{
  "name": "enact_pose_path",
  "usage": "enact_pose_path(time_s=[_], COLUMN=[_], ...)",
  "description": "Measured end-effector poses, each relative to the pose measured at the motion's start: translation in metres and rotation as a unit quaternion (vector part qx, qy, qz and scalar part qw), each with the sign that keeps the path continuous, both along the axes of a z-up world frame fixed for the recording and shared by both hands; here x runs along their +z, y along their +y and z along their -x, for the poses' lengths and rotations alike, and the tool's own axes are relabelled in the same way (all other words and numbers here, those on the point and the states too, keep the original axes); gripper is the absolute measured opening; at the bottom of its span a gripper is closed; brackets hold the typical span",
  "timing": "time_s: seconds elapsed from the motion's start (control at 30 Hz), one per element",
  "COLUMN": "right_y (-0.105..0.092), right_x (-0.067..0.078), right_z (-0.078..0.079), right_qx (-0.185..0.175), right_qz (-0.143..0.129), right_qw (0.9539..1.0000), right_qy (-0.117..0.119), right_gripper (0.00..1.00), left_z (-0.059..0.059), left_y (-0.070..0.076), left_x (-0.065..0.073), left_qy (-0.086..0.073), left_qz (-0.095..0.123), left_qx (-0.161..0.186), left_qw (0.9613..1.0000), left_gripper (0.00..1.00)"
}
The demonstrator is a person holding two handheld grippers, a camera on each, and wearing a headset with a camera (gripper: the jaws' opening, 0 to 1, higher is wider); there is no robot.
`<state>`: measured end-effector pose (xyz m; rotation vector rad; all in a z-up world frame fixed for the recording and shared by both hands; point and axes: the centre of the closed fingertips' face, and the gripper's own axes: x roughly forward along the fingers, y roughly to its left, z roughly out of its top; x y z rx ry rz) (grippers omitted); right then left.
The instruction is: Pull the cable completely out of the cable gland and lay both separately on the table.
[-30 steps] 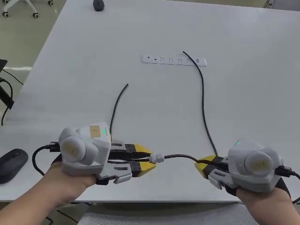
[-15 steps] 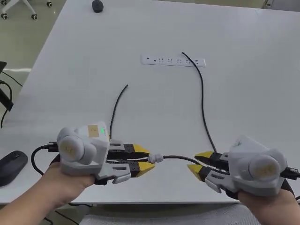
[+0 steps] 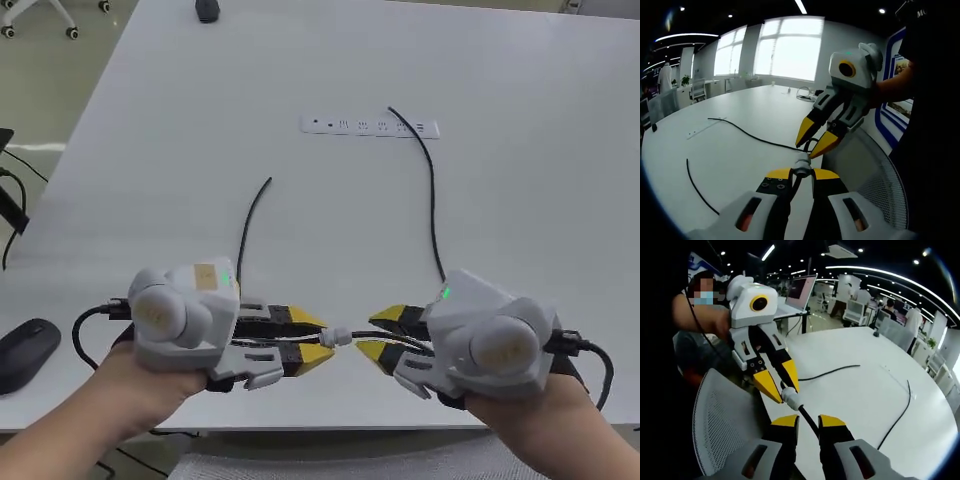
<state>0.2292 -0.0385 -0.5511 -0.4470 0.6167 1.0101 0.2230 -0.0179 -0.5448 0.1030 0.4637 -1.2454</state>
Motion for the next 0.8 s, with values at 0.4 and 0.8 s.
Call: enact_pose_path(time_s=[0.4,0.8], right_y=[-0.003,-0.002], right_x=[-0.008,-0.013], right_z=[0.001,0.003], right_qx=[0.021,0.030], right_qz=[0.038,0.048], right_qw=[0.9989,0.9983], right_qy=[-0.016,-0.016], right_gripper=[0.04,0.00], left_z=[0.001,0.000], left_y=[-0.002,-0.002], left_x=[-0.001,0.001], left_qy=[0.001,0.007], left_qz=[-0.002,0.004], left_qx=[-0.004,-0.005], left_qw=[1.0000,1.0000], left_gripper=[0.16,0.15])
